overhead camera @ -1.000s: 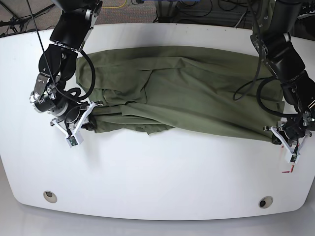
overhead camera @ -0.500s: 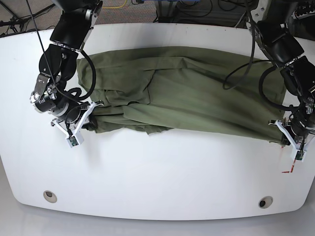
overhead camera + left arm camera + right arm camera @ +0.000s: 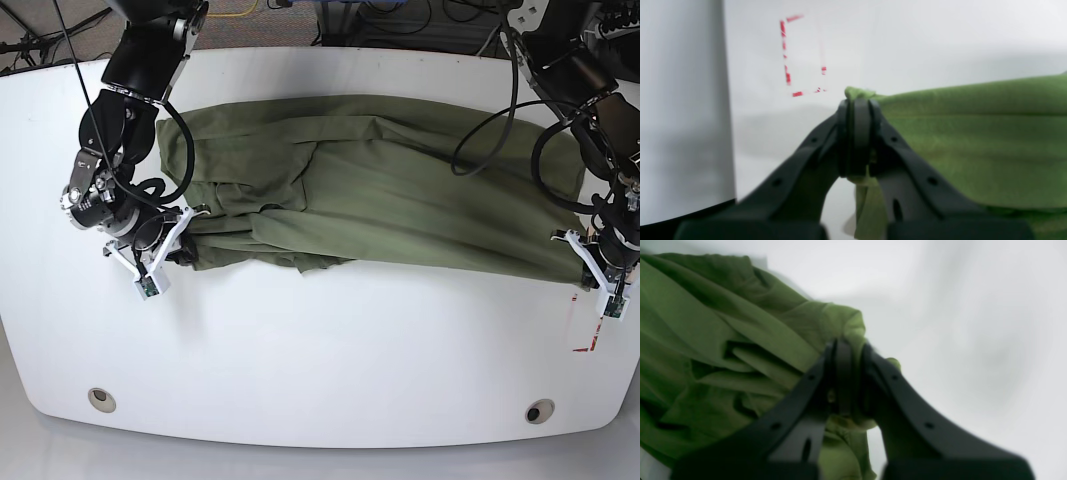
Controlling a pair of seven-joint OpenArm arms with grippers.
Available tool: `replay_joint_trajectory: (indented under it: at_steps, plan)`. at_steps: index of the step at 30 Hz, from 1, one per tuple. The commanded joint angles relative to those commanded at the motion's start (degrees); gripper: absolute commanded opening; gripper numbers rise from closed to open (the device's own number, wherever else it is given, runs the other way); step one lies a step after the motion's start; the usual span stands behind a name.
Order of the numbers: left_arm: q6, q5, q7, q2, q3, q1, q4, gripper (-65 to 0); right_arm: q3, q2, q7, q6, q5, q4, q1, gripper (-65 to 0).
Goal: Fold the T-shirt properly
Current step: 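Hold the shirt edge with the right gripper and regrasp with the left gripper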
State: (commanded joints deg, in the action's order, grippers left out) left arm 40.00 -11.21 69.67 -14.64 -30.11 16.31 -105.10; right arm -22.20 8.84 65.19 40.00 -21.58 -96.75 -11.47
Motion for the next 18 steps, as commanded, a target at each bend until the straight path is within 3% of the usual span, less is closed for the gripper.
replay_joint_trajectory:
  at_steps: [10, 18]
  plan:
    - [0.00, 0.00, -1.05, -1.58, 1.32, 5.89, 12.31, -65.0, 0.00, 0.00, 0.00, 0.00, 0.00, 0.00, 0.18, -65.0]
    - [0.00, 0.00, -10.81, -2.29, 3.69, 8.53, 22.15, -65.0, 0.00, 0.00, 0.00, 0.00, 0.00, -0.09, 1.23, -65.0]
